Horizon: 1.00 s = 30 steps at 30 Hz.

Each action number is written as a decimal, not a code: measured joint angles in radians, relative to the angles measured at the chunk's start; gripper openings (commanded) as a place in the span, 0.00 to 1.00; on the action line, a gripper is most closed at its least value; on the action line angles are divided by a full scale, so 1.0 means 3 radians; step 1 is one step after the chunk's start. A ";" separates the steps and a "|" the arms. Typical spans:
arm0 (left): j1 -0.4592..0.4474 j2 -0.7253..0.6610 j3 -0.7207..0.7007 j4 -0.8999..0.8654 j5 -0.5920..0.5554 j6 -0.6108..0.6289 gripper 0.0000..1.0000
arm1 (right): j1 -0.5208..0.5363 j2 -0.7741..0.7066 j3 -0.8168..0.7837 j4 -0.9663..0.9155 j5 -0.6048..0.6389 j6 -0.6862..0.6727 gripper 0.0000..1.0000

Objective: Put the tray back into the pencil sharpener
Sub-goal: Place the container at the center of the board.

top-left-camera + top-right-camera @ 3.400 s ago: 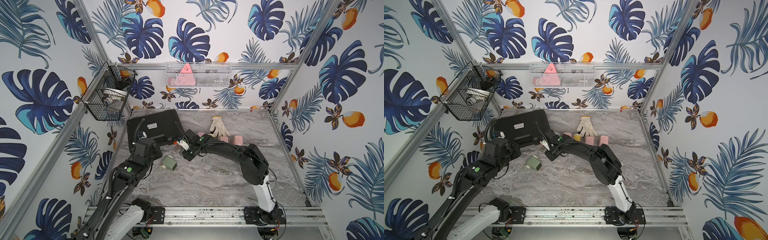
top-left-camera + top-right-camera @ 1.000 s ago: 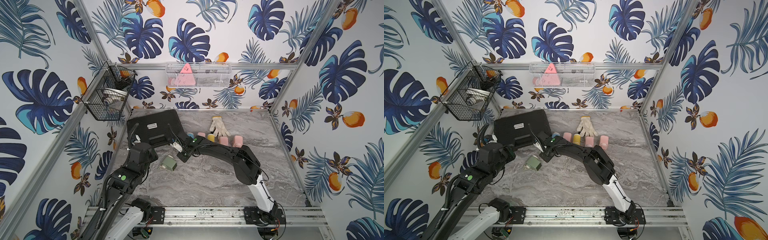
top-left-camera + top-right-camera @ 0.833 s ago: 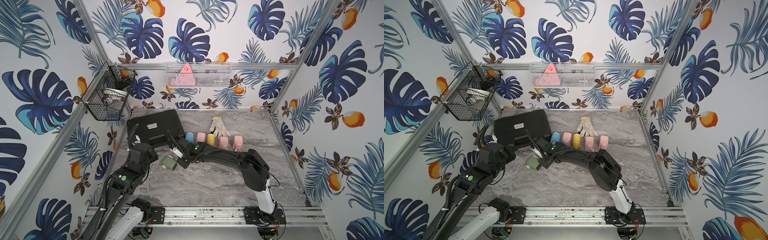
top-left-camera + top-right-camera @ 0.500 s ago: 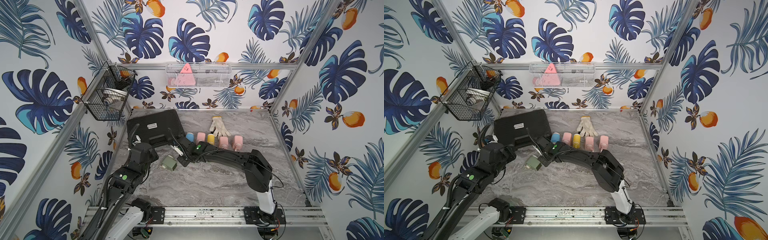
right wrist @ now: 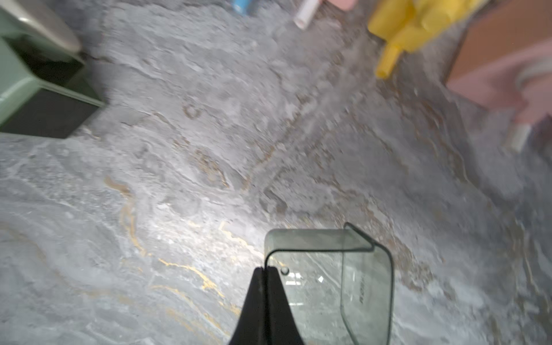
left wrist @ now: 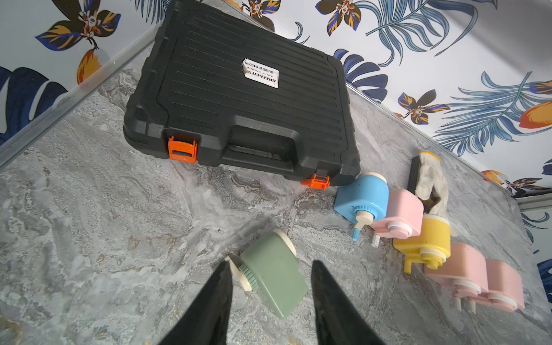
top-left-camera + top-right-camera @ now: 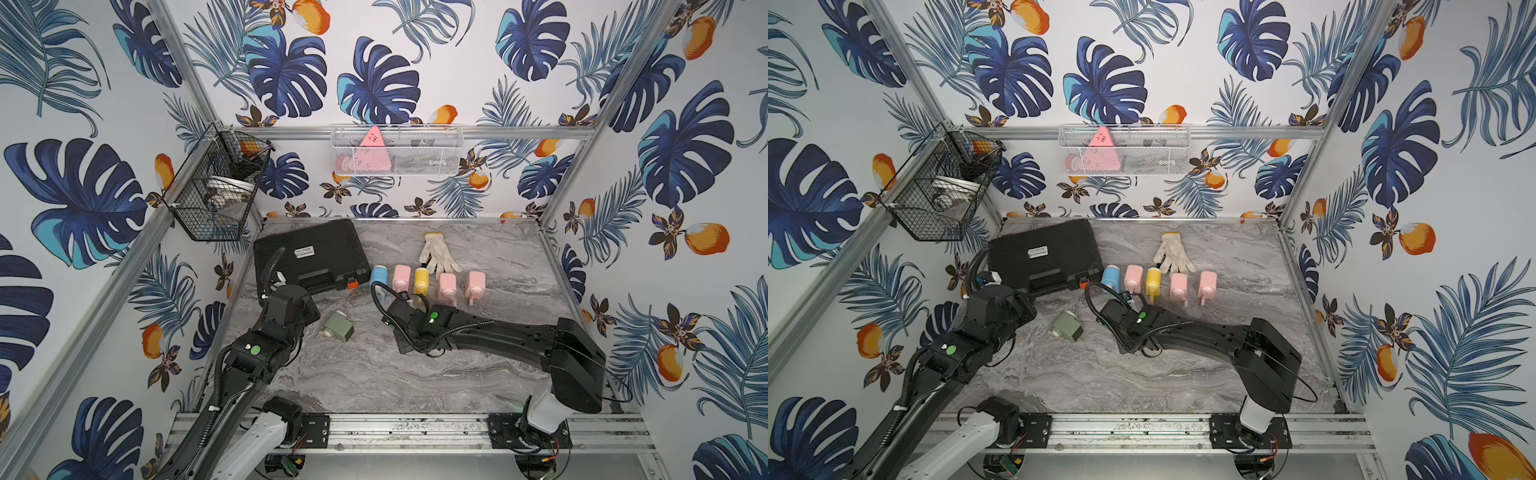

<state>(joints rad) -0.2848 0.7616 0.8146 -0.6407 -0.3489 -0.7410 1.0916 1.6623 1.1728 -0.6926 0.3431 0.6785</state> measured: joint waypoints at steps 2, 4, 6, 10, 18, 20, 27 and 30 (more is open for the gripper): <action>0.0000 0.0014 -0.0022 0.0014 0.0022 -0.0018 0.47 | 0.0028 -0.0089 -0.0178 -0.0024 0.0071 0.0278 0.00; 0.0000 0.0024 -0.0050 0.0048 0.0034 -0.0052 0.47 | 0.0046 -0.0154 -0.0362 -0.0051 0.0116 0.0540 0.00; 0.0000 0.0042 -0.0070 0.0067 0.0042 -0.0061 0.47 | 0.0045 -0.0195 -0.0493 -0.0061 0.0128 0.0734 0.00; 0.0000 0.0083 -0.0081 0.0071 0.0042 -0.0074 0.47 | 0.0048 -0.0253 -0.0685 -0.0033 0.0148 0.1012 0.00; 0.0000 0.0132 -0.0135 0.0097 0.0043 -0.0081 0.48 | 0.0047 -0.0189 -0.0855 0.0125 0.0093 0.1193 0.17; 0.0000 0.0141 -0.0149 0.0102 0.0043 -0.0092 0.48 | 0.0047 -0.0167 -0.0861 0.0132 0.0080 0.1203 0.25; 0.0000 0.0151 -0.0189 0.0127 0.0046 -0.0145 0.49 | 0.0069 -0.0233 -0.0838 0.0100 0.0076 0.1202 0.43; 0.0000 0.0151 -0.0221 0.0167 0.0053 -0.0151 0.50 | 0.0161 -0.0301 -0.0701 0.0023 0.0142 0.1156 0.49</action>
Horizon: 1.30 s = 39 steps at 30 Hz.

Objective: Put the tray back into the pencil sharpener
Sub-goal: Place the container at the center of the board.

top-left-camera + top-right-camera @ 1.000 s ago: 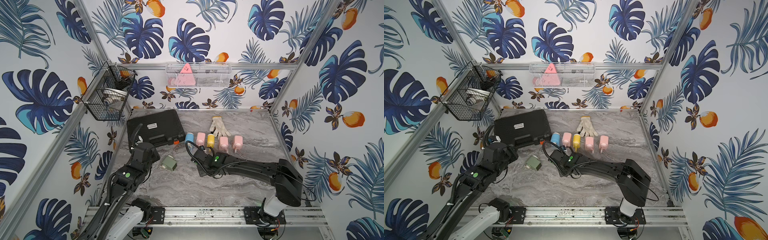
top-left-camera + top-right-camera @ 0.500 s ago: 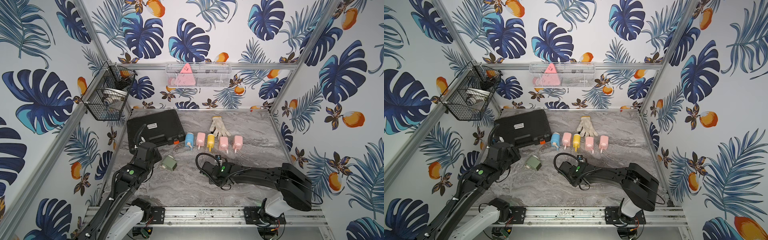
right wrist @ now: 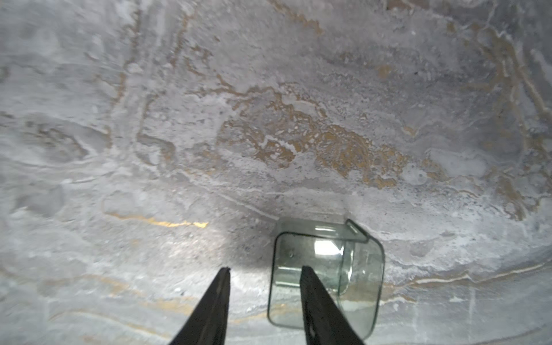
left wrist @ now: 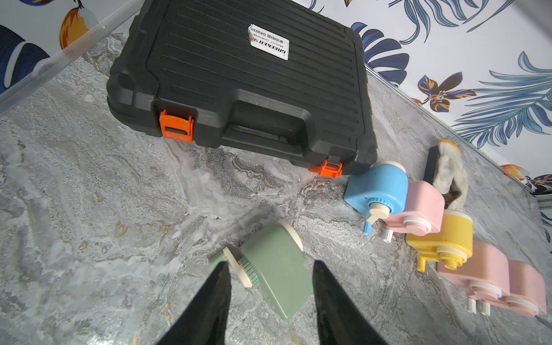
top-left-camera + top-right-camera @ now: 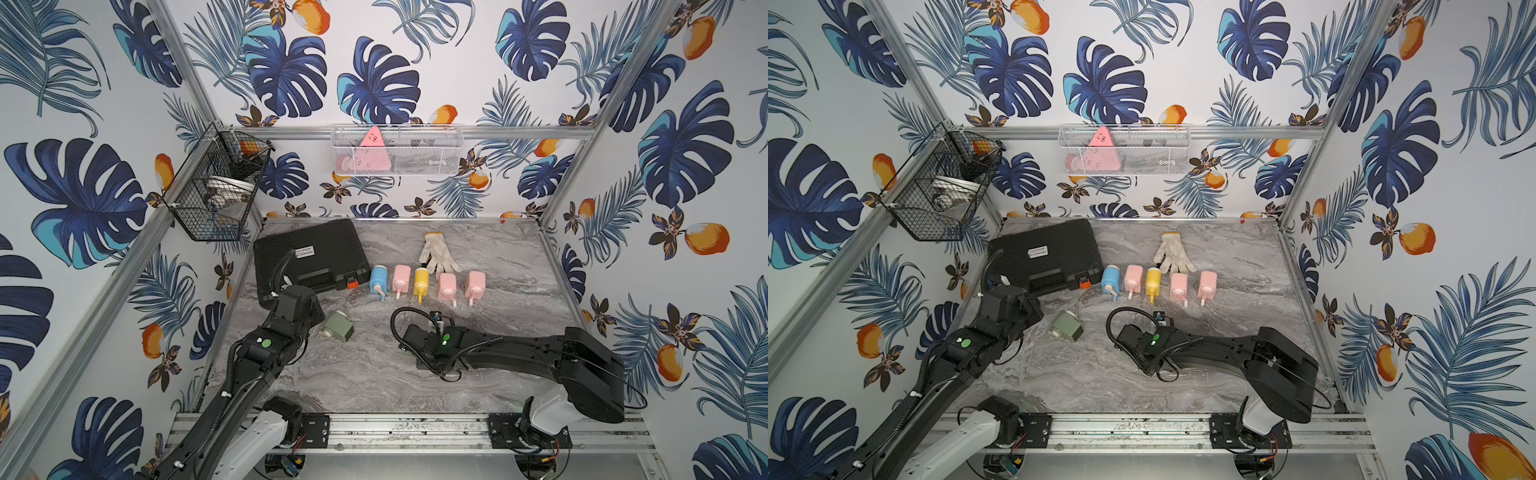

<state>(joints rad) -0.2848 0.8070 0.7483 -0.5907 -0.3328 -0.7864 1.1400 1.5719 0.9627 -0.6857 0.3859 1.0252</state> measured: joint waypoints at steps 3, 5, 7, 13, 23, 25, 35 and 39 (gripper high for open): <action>0.0000 0.0000 -0.0042 0.0031 0.0014 -0.0011 0.51 | 0.0111 -0.0014 0.0148 0.0074 0.0025 -0.0313 0.58; 0.0000 -0.0004 -0.0079 0.0050 0.0025 -0.0015 0.51 | 0.0150 0.0018 0.0211 0.0217 -0.0045 -0.0650 0.63; 0.0000 -0.0022 -0.0118 0.0046 0.0038 -0.0028 0.52 | 0.0164 0.0134 0.0341 0.0387 -0.0192 -0.1087 0.70; 0.0004 -0.0148 -0.0234 0.0014 0.0047 -0.0113 0.54 | 0.0145 0.0581 0.0827 0.0838 -0.0587 -0.2124 0.82; 0.0011 -0.0422 -0.0337 -0.0205 -0.0067 -0.0434 0.52 | -0.0118 0.1338 0.1513 0.1142 -0.1074 -0.2862 0.85; 0.0011 -0.0535 -0.0374 -0.0285 -0.0128 -0.0530 0.52 | -0.0150 0.1476 0.1647 0.1136 -0.1175 -0.2954 0.85; 0.0013 -0.0703 -0.0385 -0.0542 -0.0243 -0.0631 0.52 | -0.0219 0.2038 0.2136 0.1119 -0.1415 -0.3209 0.71; 0.0013 -0.0741 -0.0370 -0.0568 -0.0275 -0.0619 0.52 | -0.0226 0.2149 0.2216 0.1122 -0.1427 -0.3222 0.66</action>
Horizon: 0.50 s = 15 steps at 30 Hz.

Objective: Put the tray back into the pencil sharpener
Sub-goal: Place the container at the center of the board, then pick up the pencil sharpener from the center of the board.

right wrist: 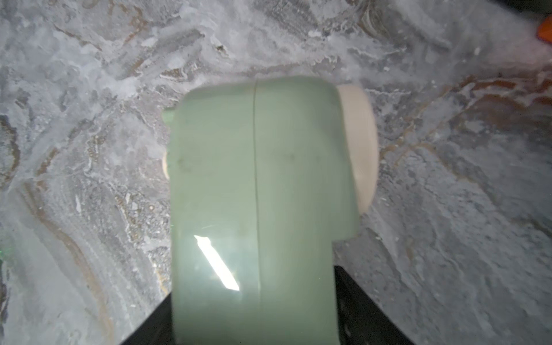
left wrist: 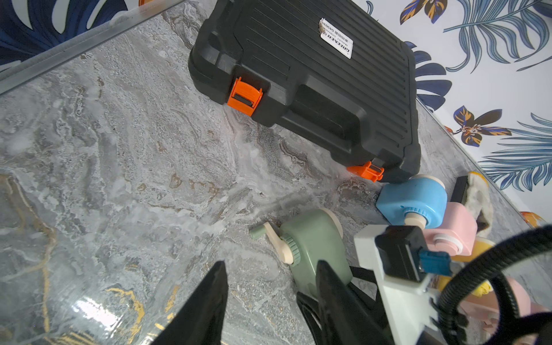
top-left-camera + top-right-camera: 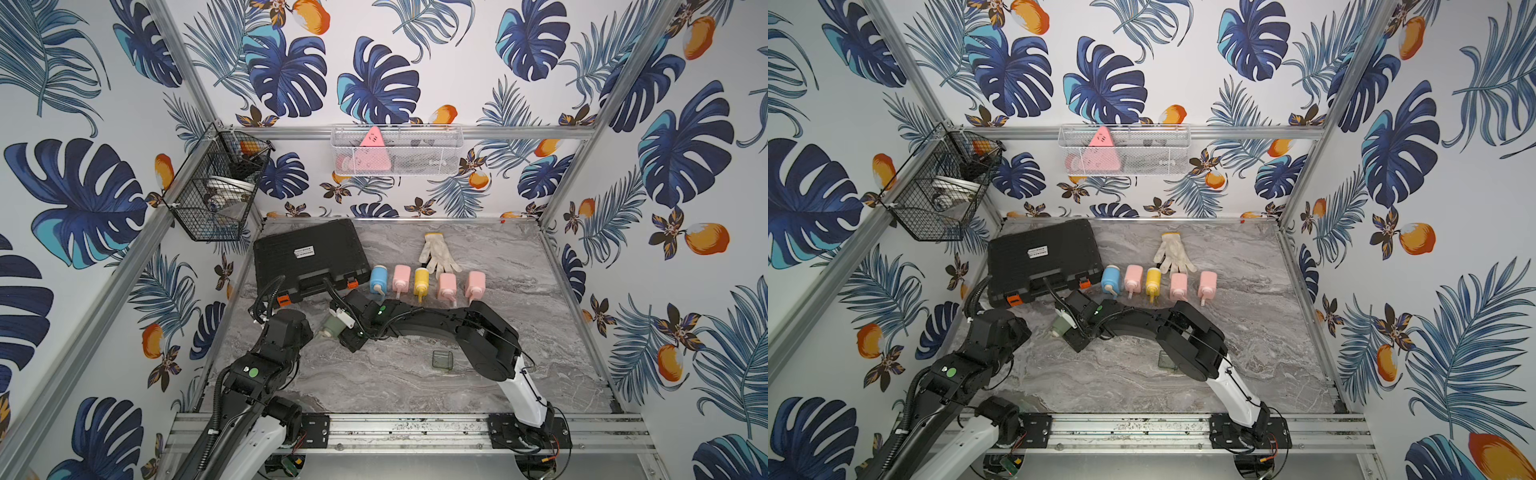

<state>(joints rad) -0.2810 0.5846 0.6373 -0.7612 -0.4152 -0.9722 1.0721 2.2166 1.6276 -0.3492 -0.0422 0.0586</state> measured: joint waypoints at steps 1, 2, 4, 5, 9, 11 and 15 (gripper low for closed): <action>0.0000 -0.0004 0.0001 -0.0005 -0.0011 0.0000 0.52 | 0.0000 0.0018 0.0014 0.0003 0.0000 -0.0005 0.65; 0.0000 -0.0004 0.0001 -0.0005 -0.0013 0.0000 0.52 | -0.0003 0.0033 0.0027 0.0010 0.0000 -0.0009 0.65; 0.0000 -0.0001 0.0001 -0.0006 -0.0019 0.0001 0.52 | -0.0004 0.0064 0.0045 0.0020 0.0003 -0.0011 0.64; 0.0000 -0.0001 0.0001 -0.0006 -0.0022 0.0003 0.52 | -0.0005 0.0080 0.0056 0.0031 0.0004 -0.0024 0.63; 0.0000 0.0004 0.0001 -0.0006 -0.0022 0.0010 0.52 | -0.0006 0.0111 0.0098 0.0047 0.0003 -0.0048 0.58; 0.0000 0.0003 0.0001 -0.0006 -0.0023 0.0010 0.52 | -0.0013 0.0117 0.0112 0.0052 0.0001 -0.0058 0.56; 0.0000 0.0005 0.0006 -0.0009 -0.0027 0.0011 0.52 | -0.0015 0.0131 0.0160 0.0057 -0.0001 -0.0088 0.53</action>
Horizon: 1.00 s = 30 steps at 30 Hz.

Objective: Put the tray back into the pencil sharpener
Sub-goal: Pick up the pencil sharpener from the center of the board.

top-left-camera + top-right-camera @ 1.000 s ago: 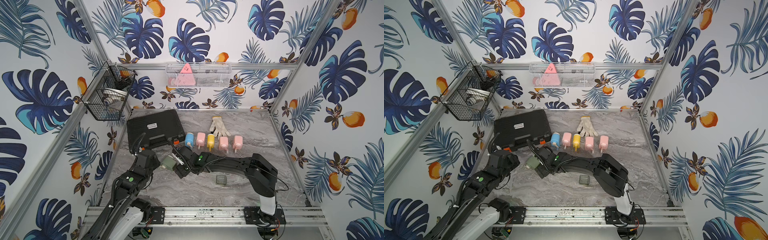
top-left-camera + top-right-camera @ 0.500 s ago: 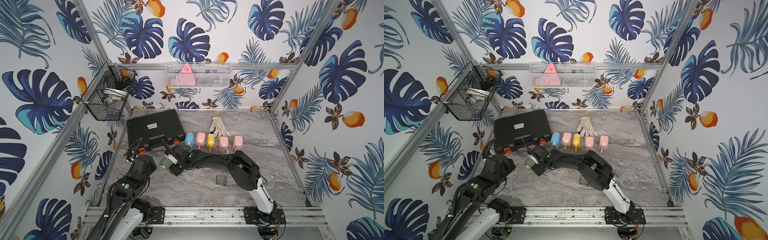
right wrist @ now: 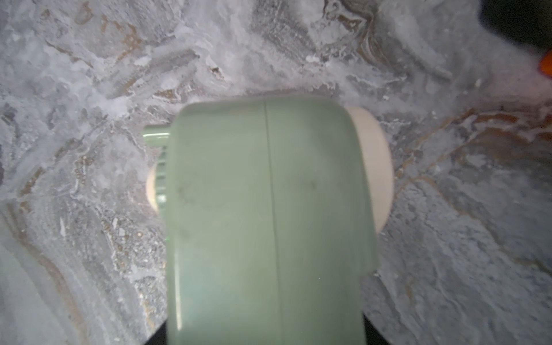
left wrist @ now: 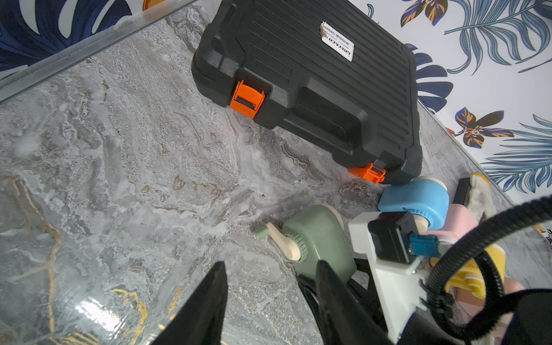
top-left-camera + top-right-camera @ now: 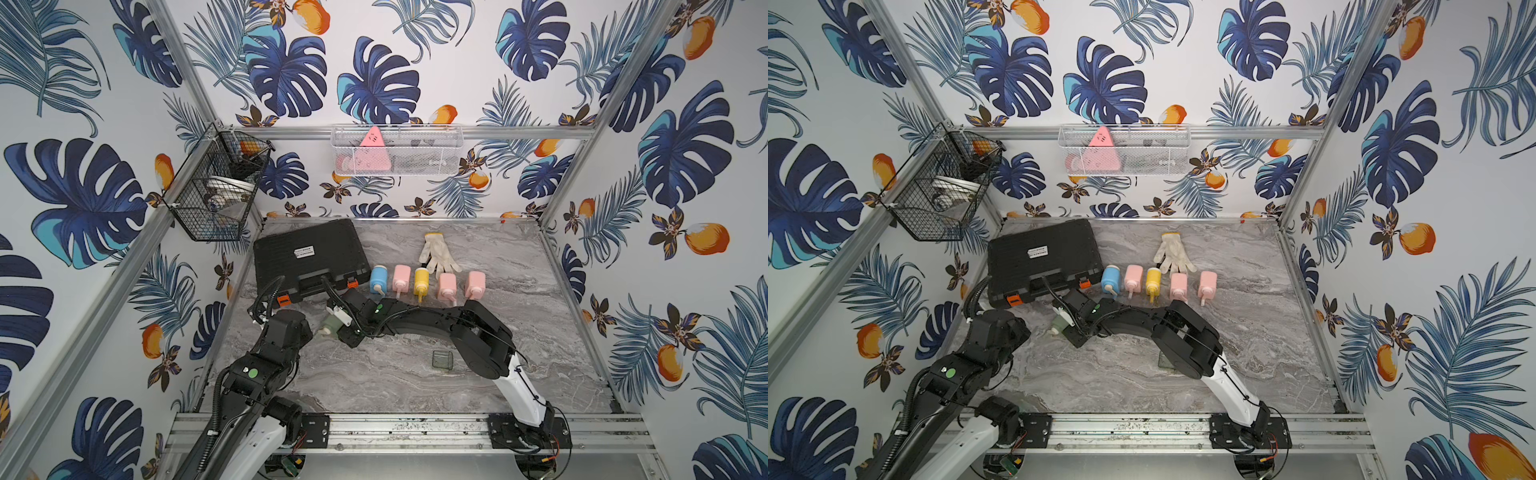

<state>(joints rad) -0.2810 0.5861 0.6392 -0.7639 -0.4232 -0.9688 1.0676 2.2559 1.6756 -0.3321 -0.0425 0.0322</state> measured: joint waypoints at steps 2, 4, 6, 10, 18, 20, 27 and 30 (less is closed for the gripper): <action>0.0000 0.0006 0.0008 0.0000 -0.0006 0.0001 0.52 | 0.0000 0.0004 0.0004 0.0001 -0.0005 -0.0020 0.57; 0.0000 0.0014 0.0010 -0.0001 -0.0006 0.0009 0.52 | 0.0000 0.0009 0.0006 0.0004 -0.0025 -0.0022 0.63; 0.0000 0.0019 0.0010 -0.0001 -0.0006 0.0010 0.52 | 0.0000 0.0020 0.0019 0.0008 -0.0052 -0.0038 0.63; 0.0000 0.0027 0.0019 -0.0013 -0.0008 0.0011 0.52 | 0.0000 0.0045 0.0053 0.0027 -0.0070 -0.0047 0.63; 0.0000 0.0034 0.0064 -0.0027 -0.0024 0.0023 0.51 | 0.0001 0.0099 0.0137 0.0053 -0.0094 -0.0071 0.47; 0.0000 0.0033 0.0075 -0.0032 -0.0034 0.0025 0.51 | 0.0001 0.0099 0.0135 0.0069 -0.0100 -0.0074 0.41; 0.0000 0.0018 0.0170 -0.0112 -0.0094 0.0090 0.52 | 0.0010 -0.0048 -0.0084 0.0142 -0.0097 -0.0111 0.25; 0.0000 0.0024 0.0243 -0.0146 -0.0099 0.0134 0.53 | 0.0010 -0.0211 -0.0264 0.0248 -0.0090 -0.0145 0.18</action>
<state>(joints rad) -0.2810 0.5934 0.7120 -0.8078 -0.4530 -0.9287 1.0706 2.1925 1.5963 -0.2577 -0.0696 -0.0113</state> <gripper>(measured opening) 0.521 0.514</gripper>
